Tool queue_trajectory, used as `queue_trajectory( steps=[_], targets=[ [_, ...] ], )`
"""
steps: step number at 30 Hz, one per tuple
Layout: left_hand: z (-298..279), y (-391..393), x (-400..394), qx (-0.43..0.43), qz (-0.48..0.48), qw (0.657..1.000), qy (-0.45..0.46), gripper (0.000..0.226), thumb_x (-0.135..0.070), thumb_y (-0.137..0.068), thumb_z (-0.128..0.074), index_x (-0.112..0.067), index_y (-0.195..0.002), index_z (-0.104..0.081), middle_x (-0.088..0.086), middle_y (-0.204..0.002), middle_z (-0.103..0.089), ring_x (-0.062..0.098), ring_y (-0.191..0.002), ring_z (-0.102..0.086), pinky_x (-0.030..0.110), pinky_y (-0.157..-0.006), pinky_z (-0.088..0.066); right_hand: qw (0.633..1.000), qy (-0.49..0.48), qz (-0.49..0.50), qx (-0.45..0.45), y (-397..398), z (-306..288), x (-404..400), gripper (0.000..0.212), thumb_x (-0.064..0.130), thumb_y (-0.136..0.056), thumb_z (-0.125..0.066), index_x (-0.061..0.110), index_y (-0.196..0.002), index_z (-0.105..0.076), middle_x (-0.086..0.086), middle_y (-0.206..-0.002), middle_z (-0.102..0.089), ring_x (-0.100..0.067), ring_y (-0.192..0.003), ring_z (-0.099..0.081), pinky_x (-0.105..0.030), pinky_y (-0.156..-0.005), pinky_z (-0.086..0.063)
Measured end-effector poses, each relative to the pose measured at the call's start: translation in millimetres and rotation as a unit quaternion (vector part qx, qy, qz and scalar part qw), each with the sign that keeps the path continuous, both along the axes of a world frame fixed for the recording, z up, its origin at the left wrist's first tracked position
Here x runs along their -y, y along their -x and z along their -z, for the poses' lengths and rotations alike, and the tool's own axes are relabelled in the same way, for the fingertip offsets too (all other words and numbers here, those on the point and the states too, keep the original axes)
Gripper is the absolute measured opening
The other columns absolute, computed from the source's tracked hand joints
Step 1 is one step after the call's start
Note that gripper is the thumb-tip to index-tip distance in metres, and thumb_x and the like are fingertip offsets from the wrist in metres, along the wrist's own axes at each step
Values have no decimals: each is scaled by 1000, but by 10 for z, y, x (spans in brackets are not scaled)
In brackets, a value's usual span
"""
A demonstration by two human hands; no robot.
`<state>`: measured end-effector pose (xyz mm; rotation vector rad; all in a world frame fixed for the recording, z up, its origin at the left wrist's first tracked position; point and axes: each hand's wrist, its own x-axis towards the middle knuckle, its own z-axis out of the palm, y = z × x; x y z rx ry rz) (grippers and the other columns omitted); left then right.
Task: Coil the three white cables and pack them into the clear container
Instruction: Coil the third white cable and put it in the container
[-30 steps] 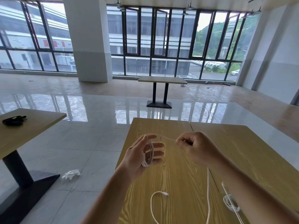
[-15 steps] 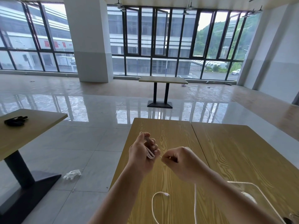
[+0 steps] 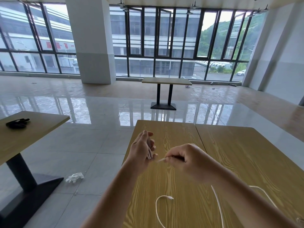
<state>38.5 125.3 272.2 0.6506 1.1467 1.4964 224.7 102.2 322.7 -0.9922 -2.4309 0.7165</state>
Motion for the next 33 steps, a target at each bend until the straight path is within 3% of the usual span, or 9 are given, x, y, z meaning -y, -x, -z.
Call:
queue_trajectory(
  steps=[6, 10, 14, 18, 22, 25, 29, 31, 33],
  targets=[
    [-62, -78, 105, -83, 120, 989, -15, 36, -48, -101, -42, -32, -91, -73, -4, -76, -68, 12, -67, -62, 28, -50, -50, 997, -36, 42, -47, -14, -90, -81, 27, 20, -97, -63, 38, -76, -68, 22, -54, -59, 0, -43, -47, -14, -45, -41],
    [-106, -171, 171, -87, 179, 979, -37, 43, -52, -101, -38, -28, -94, -73, -1, -76, -69, 14, -69, -62, 26, -49, -46, 994, -48, 64, -76, 2, -108, -134, 16, 24, -93, -69, 27, -77, -73, 23, -52, -60, 0, -40, -47, -12, -41, -37],
    [-100, -221, 229, -95, 237, 966, -34, 50, -57, -99, -35, -19, -102, -67, 1, -75, -70, 11, -60, -58, 22, -45, -38, 992, -59, 74, -88, 10, -124, -172, 24, 29, -85, -77, 26, -65, -66, 23, -50, -59, 0, -39, -47, -11, -40, -35],
    [-84, -206, 269, -93, 298, 949, -51, 66, -71, -85, -43, -15, -111, -64, 3, -82, -68, 10, -62, -55, 21, -45, -37, 990, -64, 88, -92, -5, -115, -202, 28, 39, -80, -81, 23, -64, -65, 20, -50, -60, 0, -39, -46, -13, -40, -37],
    [-103, -187, 292, -97, 353, 928, -73, 75, -79, -77, -47, -12, -107, -67, 6, -89, -68, 10, -64, -54, 20, -45, -39, 990, -62, 89, -93, -44, -105, -229, 28, 41, -77, -82, 23, -63, -65, 16, -51, -60, 1, -41, -46, -13, -41, -38],
    [-124, -160, 315, -93, 382, 915, -87, 60, -73, -81, -56, -18, -101, -68, 6, -90, -67, 10, -64, -55, 19, -44, -41, 991, -47, 76, -96, -66, -107, -231, 25, 41, -76, -83, 24, -64, -69, 13, -54, -65, 2, -42, -49, -12, -42, -38],
    [-117, -112, 334, -75, 431, 895, -90, 16, -34, -94, -60, -19, -99, -64, 10, -91, -66, 14, -65, -56, 21, -44, -43, 995, -20, 49, -81, -83, -117, -230, 14, 31, -81, -82, 26, -70, -74, 10, -63, -73, -9, -47, -59, -23, -46, -49],
    [-100, -85, 335, -60, 449, 888, -83, 15, -32, -96, -57, -18, -98, -63, 12, -91, -65, 15, -65, -55, 21, -45, -43, 997, -3, 28, -72, -116, -123, -234, 12, 26, -85, -79, 28, -74, -75, 11, -65, -74, -12, -50, -61, -24, -47, -50],
    [-82, -40, 332, -36, 460, 883, -85, 20, -35, -96, -58, -16, -100, -61, 12, -91, -64, 15, -65, -55, 21, -45, -43, 997, 8, 21, -79, -182, -142, -252, 12, 21, -86, -77, 28, -77, -77, 15, -64, -72, -1, -51, -60, -14, -49, -44]
  ],
)
